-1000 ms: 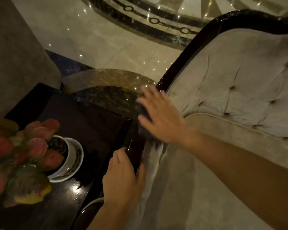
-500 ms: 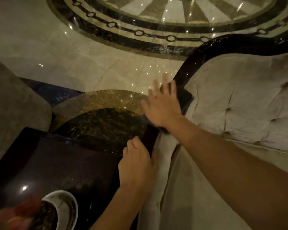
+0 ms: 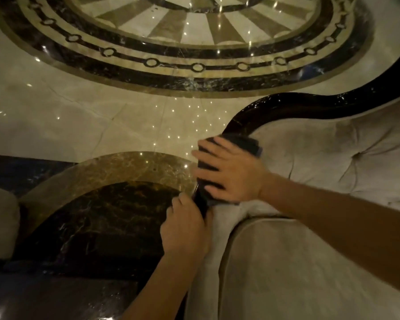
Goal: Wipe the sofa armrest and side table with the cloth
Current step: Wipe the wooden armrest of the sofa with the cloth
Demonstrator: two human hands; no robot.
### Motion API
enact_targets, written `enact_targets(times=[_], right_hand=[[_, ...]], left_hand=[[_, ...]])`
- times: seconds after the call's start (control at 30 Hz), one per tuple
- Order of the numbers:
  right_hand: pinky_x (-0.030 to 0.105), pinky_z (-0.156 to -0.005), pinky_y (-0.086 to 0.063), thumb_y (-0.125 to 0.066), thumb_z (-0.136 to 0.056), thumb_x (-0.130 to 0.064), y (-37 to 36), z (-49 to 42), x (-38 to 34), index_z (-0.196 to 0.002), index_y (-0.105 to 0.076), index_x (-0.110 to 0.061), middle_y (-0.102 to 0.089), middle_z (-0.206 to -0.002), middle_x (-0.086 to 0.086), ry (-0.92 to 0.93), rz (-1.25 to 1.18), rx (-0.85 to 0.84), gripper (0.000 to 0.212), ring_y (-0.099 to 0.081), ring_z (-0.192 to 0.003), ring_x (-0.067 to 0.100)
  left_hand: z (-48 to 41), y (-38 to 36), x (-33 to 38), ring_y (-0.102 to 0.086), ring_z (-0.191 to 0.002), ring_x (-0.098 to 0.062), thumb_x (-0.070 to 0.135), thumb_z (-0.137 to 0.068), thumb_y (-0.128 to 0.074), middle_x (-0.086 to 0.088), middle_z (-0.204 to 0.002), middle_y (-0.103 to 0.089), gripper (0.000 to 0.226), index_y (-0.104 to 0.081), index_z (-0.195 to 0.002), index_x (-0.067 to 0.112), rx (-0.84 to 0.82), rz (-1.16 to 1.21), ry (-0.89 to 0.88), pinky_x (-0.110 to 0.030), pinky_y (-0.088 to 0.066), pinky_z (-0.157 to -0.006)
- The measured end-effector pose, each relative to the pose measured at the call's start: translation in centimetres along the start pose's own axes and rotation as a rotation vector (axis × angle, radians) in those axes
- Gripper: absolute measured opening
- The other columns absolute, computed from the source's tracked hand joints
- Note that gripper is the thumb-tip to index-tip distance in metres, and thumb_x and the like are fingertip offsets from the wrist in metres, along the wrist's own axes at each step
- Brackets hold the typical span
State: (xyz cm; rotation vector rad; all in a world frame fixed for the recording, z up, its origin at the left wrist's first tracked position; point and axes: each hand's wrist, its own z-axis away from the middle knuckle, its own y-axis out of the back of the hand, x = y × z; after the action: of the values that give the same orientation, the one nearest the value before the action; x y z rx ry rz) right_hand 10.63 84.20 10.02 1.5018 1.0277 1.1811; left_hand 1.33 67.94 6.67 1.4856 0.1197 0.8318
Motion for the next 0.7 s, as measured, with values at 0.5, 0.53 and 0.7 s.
enact_targets(times=[0.5,0.53,0.7], right_hand=[[0.048,-0.113,-0.029,-0.031,-0.102,-0.042,1.8,5.2,11.1,-0.14,-0.047,-0.019,-0.051,-0.138,0.014,-0.956,-0.009,0.225,0.047,-0.045,-0.129,0.034],[0.047,-0.112,-0.03,-0.031,-0.103,-0.041,2.0,5.4,11.3,-0.139,-0.049,-0.018,-0.053,-0.136,0.012,-0.94,-0.034,0.222,0.047,-0.046,-0.126,0.033],[0.045,-0.113,-0.029,-0.027,-0.104,-0.045,4.8,9.9,14.7,-0.142,-0.046,-0.018,-0.059,-0.129,0.009,-0.844,0.064,0.033,0.051,-0.05,-0.118,0.029]], left_hand=[[-14.3,2.1,15.0,-0.055,-0.086,-0.023,0.055,-0.091,-0.044,-0.005,-0.103,-0.054,0.045,-0.04,-0.114,0.015,0.255,-0.089,-0.463,-0.034,-0.041,-0.062],[-15.0,2.3,16.2,-0.057,-0.09,-0.025,0.052,-0.091,-0.045,-0.006,-0.107,-0.056,0.044,-0.038,-0.116,0.016,0.23,-0.165,-0.513,-0.034,-0.04,-0.063],[-16.5,2.3,19.7,-0.056,-0.091,-0.025,0.057,-0.091,-0.042,-0.005,-0.109,-0.057,0.046,-0.04,-0.116,0.017,0.179,-0.228,-0.605,-0.034,-0.042,-0.066]])
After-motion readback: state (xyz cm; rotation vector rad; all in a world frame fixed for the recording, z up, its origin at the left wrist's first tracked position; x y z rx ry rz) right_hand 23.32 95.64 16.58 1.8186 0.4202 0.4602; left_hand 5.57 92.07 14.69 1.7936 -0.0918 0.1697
